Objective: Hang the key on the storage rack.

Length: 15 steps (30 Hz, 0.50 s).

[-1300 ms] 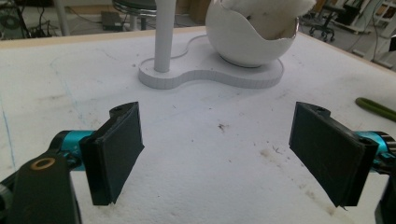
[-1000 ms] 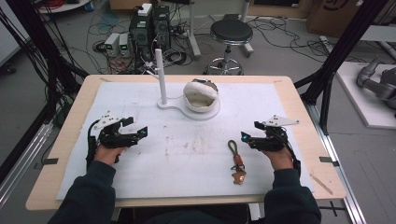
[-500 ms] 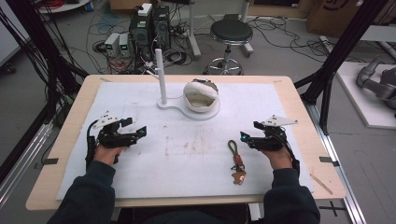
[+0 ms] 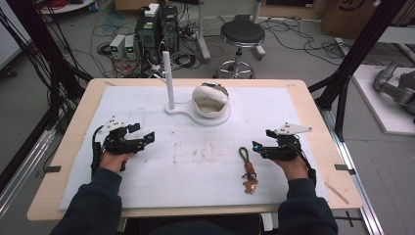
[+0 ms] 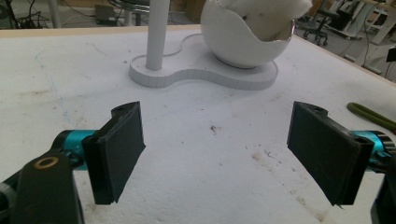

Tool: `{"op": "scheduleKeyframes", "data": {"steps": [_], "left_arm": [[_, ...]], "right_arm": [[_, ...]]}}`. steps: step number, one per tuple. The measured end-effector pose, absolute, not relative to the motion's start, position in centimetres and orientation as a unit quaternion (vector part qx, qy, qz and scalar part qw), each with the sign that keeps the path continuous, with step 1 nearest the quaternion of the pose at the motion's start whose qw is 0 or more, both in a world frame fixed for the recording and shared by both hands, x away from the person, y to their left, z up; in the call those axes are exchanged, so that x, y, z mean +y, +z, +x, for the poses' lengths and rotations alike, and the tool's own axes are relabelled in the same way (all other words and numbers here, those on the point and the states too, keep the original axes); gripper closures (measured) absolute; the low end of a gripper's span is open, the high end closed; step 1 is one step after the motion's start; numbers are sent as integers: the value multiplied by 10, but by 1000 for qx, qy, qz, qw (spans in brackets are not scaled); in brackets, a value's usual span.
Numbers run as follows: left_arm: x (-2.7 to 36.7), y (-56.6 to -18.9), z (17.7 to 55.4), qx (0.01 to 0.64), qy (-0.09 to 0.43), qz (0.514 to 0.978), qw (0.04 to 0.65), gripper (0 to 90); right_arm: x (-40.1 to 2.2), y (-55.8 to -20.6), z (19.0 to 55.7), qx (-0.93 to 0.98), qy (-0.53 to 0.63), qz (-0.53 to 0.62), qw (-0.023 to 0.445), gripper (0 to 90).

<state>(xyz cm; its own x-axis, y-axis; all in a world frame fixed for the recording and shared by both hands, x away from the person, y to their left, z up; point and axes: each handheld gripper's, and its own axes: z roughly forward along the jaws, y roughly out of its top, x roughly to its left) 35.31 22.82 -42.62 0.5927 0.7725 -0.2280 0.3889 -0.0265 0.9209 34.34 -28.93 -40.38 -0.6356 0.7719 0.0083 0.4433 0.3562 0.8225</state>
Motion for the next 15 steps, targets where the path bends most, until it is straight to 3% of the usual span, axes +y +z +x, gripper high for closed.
{"op": "scheduleKeyframes", "data": {"steps": [7,15], "left_arm": [[227,-426,352,417,172,699,554,186],[221,-426,352,414,173,704,550,194]], "right_arm": [[-281,-410,345,822,408,359,169,291],[-281,-418,341,855,381,332,114,468]]}}
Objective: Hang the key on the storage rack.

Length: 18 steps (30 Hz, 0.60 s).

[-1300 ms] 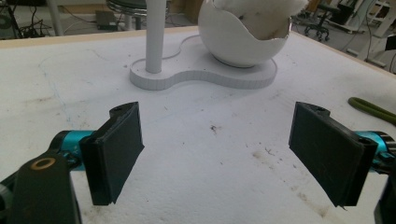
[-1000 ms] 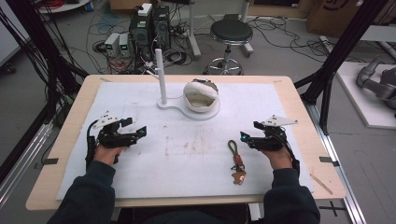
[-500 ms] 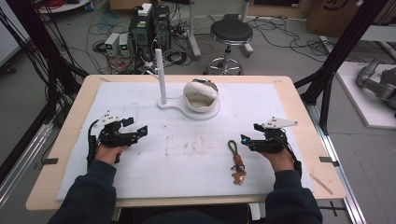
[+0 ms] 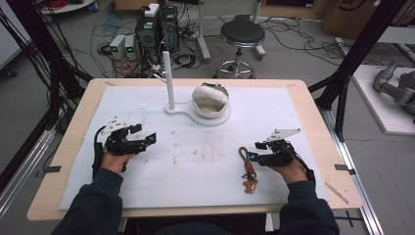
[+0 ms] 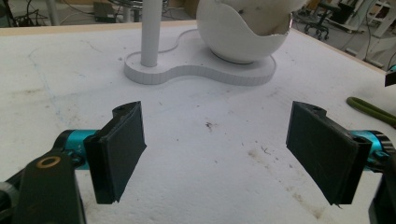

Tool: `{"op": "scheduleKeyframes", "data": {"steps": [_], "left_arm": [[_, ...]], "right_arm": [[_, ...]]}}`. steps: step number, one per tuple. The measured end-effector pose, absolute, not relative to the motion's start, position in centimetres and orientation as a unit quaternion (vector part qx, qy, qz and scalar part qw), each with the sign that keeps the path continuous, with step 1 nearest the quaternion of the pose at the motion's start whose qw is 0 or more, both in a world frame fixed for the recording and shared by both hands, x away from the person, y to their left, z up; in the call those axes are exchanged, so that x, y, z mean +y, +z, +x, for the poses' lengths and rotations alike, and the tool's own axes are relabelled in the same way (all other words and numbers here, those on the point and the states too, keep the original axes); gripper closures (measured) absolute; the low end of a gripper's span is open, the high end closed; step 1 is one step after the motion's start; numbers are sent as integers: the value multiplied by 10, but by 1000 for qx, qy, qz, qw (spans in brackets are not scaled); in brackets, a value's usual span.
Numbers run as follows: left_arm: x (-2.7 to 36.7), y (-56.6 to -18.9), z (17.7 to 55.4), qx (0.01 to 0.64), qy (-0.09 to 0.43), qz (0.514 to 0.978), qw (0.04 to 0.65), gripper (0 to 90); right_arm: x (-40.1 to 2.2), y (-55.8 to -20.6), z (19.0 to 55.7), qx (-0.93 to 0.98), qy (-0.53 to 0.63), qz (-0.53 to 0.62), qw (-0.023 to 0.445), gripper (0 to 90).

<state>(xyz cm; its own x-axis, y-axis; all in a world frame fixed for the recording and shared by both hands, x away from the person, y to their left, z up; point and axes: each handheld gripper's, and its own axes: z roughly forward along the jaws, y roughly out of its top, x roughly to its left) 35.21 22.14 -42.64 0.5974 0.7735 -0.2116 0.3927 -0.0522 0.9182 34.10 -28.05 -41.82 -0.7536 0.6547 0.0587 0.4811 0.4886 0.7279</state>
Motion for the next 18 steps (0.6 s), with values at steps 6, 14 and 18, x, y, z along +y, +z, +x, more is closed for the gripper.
{"op": "scheduleKeyframes", "data": {"steps": [6,14,18], "left_arm": [[218,-429,354,411,168,709,547,206],[217,-429,355,415,168,709,544,210],[216,-429,354,414,168,713,540,212]], "right_arm": [[-281,-426,338,878,348,323,65,488],[-257,-433,334,899,297,316,58,508],[-256,-431,335,897,283,330,82,700]]}}
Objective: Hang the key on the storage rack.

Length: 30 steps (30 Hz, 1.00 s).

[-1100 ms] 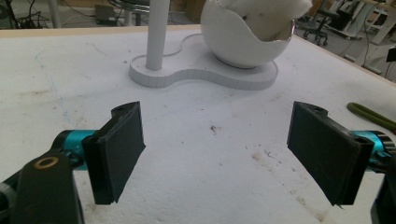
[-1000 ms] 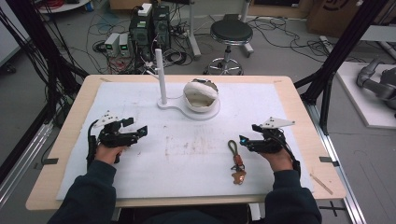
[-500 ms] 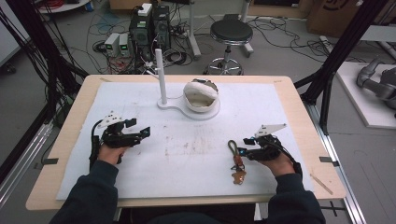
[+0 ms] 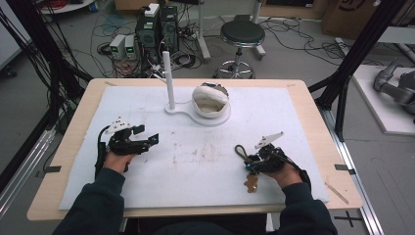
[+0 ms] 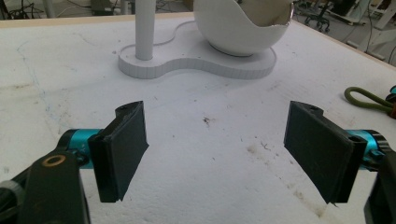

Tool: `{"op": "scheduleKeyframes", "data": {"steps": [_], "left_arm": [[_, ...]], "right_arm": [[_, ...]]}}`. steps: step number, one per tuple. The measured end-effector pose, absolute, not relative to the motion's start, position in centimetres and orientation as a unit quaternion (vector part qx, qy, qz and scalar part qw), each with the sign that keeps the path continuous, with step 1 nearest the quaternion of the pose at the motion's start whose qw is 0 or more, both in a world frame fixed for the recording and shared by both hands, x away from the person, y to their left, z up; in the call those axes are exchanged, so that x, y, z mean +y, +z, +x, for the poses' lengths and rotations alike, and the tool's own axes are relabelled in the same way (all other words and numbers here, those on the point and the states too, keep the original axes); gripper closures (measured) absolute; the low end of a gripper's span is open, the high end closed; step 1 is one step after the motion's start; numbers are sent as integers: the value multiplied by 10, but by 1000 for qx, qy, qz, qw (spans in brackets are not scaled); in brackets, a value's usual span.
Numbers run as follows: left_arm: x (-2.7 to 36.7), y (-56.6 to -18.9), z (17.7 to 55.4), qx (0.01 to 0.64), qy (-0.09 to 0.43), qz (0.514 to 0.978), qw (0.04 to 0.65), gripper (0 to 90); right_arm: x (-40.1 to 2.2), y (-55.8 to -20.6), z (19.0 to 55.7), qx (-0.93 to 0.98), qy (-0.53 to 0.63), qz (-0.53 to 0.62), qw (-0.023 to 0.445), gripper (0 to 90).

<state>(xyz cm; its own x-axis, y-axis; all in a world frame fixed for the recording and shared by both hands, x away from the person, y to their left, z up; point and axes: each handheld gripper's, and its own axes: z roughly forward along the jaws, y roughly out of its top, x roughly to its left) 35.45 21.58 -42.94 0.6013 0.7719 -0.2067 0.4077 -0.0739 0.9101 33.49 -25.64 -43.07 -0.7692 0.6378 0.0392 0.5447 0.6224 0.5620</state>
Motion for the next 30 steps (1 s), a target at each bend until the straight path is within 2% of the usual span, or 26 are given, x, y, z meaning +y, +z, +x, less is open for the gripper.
{"op": "scheduleKeyframes", "data": {"steps": [5,15,21,24,30], "left_arm": [[216,-430,355,416,167,713,540,216],[214,-430,355,412,162,714,543,229],[211,-430,354,401,142,714,555,330],[207,-429,353,396,130,709,568,340],[190,-420,351,394,105,682,607,300]], "right_arm": [[-253,-430,335,894,291,328,87,765],[-244,-423,337,855,388,331,91,772],[-245,-417,336,830,438,332,99,773],[-243,-415,335,822,454,328,99,773],[-239,-413,335,808,484,323,91,773]]}}
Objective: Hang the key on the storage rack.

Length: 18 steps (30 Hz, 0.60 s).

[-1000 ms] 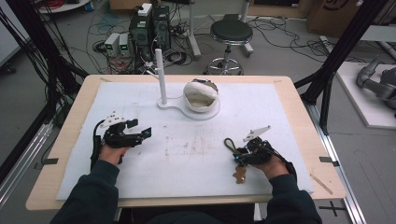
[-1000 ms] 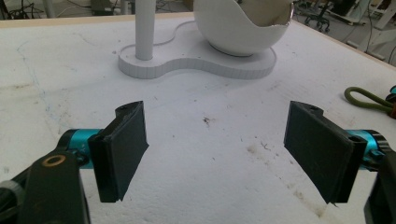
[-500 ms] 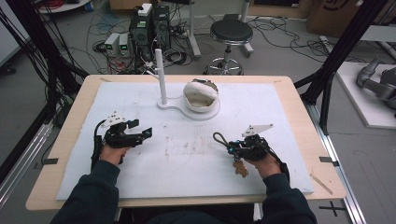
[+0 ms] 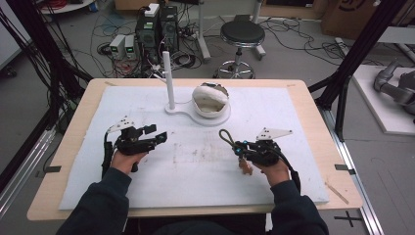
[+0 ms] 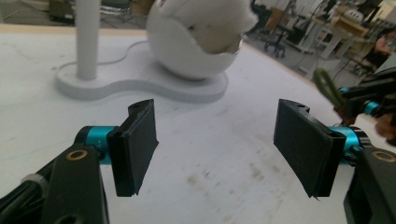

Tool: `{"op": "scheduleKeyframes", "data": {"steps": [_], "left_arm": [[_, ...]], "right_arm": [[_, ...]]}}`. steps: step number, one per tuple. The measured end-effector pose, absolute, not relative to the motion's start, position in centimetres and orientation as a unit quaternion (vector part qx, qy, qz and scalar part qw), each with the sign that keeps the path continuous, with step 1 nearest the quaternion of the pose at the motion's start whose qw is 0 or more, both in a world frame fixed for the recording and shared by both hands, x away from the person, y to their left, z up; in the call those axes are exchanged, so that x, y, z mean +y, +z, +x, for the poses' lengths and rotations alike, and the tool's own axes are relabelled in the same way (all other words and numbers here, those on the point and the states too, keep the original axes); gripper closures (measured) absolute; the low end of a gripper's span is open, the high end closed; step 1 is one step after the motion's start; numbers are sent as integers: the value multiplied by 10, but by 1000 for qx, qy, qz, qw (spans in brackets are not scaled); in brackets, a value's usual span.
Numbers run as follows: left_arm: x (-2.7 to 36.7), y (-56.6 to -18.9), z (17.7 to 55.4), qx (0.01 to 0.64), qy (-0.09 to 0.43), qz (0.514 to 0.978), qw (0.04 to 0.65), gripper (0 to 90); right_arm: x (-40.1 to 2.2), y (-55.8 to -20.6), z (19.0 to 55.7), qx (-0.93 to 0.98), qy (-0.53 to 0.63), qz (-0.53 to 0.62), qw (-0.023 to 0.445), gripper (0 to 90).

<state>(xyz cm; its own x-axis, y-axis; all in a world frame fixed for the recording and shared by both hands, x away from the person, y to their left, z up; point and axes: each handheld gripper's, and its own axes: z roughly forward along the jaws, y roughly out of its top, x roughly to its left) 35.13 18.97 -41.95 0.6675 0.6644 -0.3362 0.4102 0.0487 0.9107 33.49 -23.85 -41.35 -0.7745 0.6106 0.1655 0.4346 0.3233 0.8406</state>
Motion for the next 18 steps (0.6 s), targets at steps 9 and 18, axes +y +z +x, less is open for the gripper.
{"op": "scheduleKeyframes", "data": {"steps": [9,18], "left_arm": [[148,-413,350,333,39,692,639,485],[125,-414,346,301,18,711,636,561]], "right_arm": [[-208,-410,332,803,519,284,78,773],[-186,-411,327,812,522,254,60,773]]}}
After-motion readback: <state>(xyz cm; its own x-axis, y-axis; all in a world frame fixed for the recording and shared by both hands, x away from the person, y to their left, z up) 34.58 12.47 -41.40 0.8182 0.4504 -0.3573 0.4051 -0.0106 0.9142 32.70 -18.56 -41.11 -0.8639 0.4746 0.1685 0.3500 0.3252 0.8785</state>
